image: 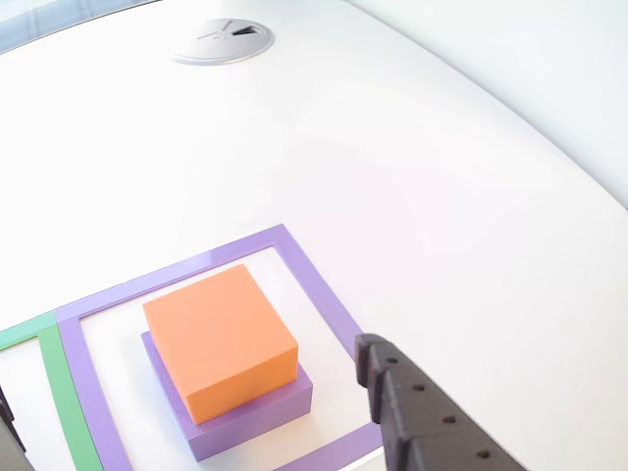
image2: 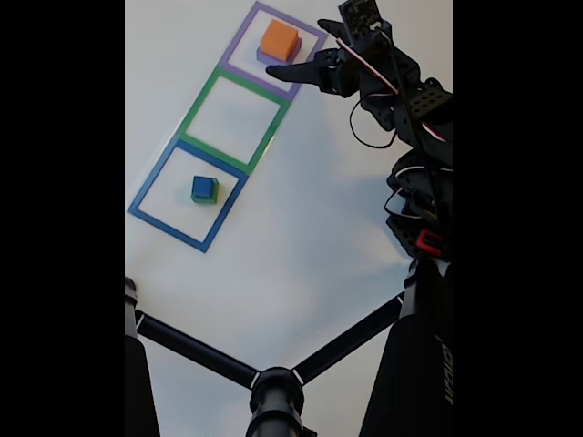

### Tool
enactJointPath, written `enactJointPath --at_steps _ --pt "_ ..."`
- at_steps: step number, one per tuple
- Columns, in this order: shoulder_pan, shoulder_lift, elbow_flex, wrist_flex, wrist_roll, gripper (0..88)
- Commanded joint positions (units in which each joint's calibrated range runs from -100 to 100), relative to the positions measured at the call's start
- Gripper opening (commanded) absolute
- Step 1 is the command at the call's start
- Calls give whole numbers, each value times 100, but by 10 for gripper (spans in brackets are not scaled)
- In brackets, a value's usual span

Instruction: Tower of hanoi

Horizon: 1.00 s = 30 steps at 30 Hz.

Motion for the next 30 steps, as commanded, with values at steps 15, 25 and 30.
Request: enactJointPath --at_steps 15,25,30 --pt "130 3501 -622 -3421 0 468" --pt "53 4453 -1249 -3883 0 465" --pt "-72 4817 -1522 -4036 0 464"
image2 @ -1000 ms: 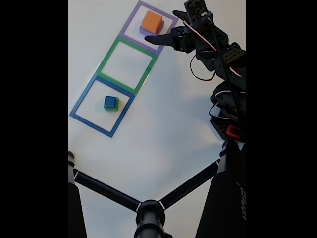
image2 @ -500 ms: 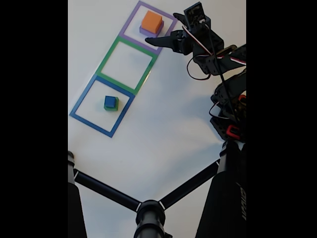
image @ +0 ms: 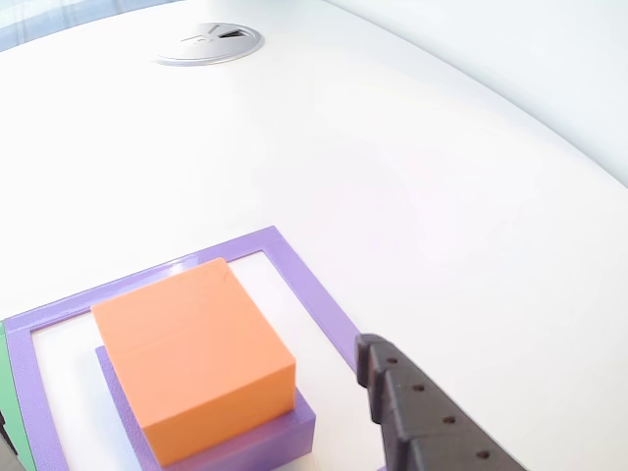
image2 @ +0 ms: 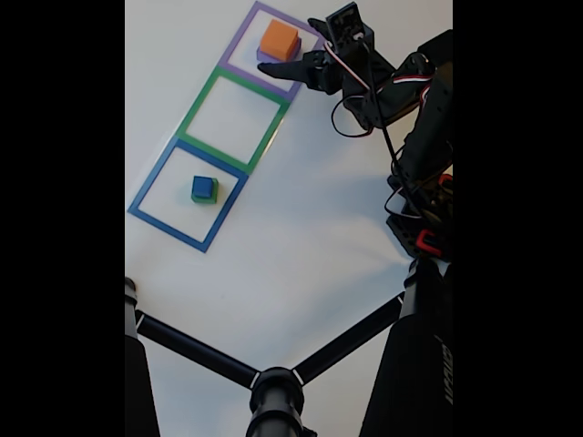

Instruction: Tower of hanoi

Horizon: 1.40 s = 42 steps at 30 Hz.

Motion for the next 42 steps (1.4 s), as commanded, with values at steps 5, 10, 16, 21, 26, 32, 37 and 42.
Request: enactJointPath --at_steps 5,10,16,21,26,32,37,42 --pt "-178 502 -637 -353 0 462" --pt "-255 688 -746 -385 0 457" --pt "-437 712 -637 -409 0 450" --pt "-562 752 -610 -450 0 434" --pt "-571 849 -610 -515 0 365" --pt "-581 865 -591 -531 0 215" --pt "-600 882 -600 -531 0 188" --pt "-629 882 -591 -547 0 158"
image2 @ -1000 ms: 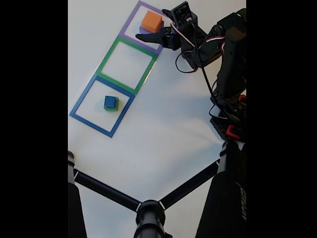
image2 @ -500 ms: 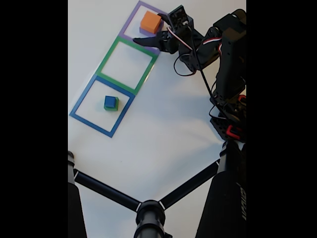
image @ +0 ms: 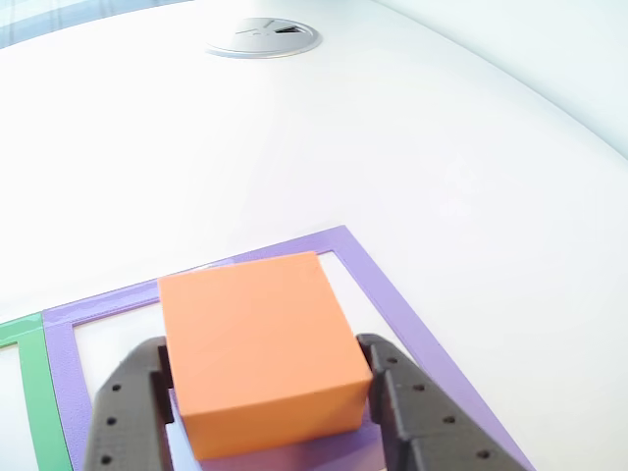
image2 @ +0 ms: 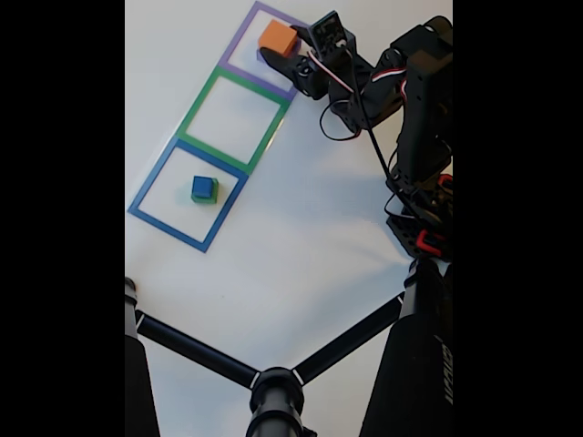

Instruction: Tower of hanoi

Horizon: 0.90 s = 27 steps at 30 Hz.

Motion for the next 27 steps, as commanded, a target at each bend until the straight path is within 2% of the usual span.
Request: enactJointPath --at_steps 1,10,16,19,22,27 --pt "-88 -39 11 -136 0 150" --pt "-136 -208 20 -55 0 129" --pt "-299 -1508 283 1014 0 130" --pt "-405 -2768 402 2309 0 126" --pt "-472 -4132 274 4075 0 122" --pt "-568 -6175 -817 7961 0 123"
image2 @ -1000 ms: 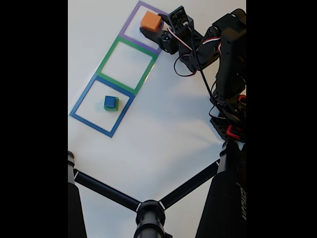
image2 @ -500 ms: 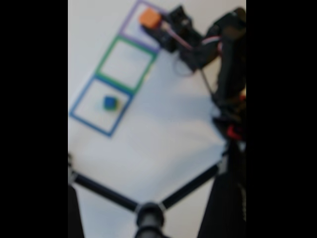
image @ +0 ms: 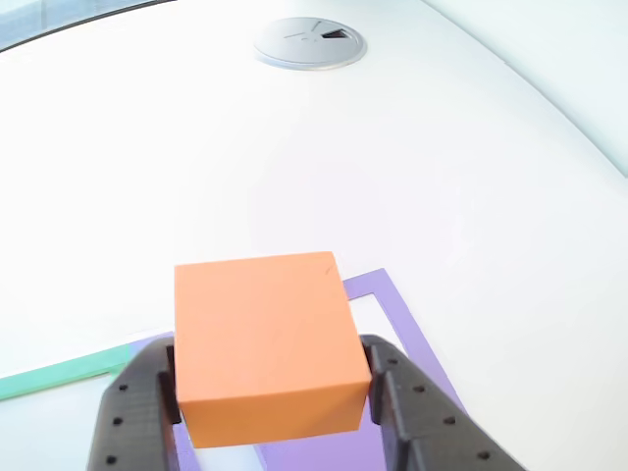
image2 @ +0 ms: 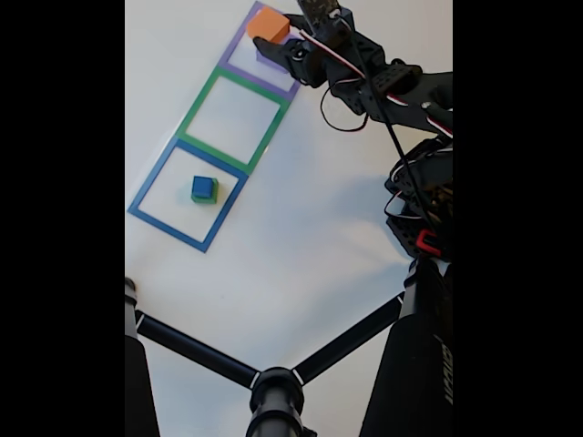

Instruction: Tower of hanoi

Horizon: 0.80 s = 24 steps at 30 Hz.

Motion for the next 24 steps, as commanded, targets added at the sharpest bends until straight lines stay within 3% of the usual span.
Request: enactJointPath --at_steps 1,5,9,17,24 --pt "-140 -1934 -1484 4023 0 123" --pt "-303 -2136 -3848 7117 0 123" --pt "-543 -2104 -5530 8849 0 121" --pt "-1166 -1942 -7603 10760 0 116" --pt "-1655 -1877 -8130 11092 0 114"
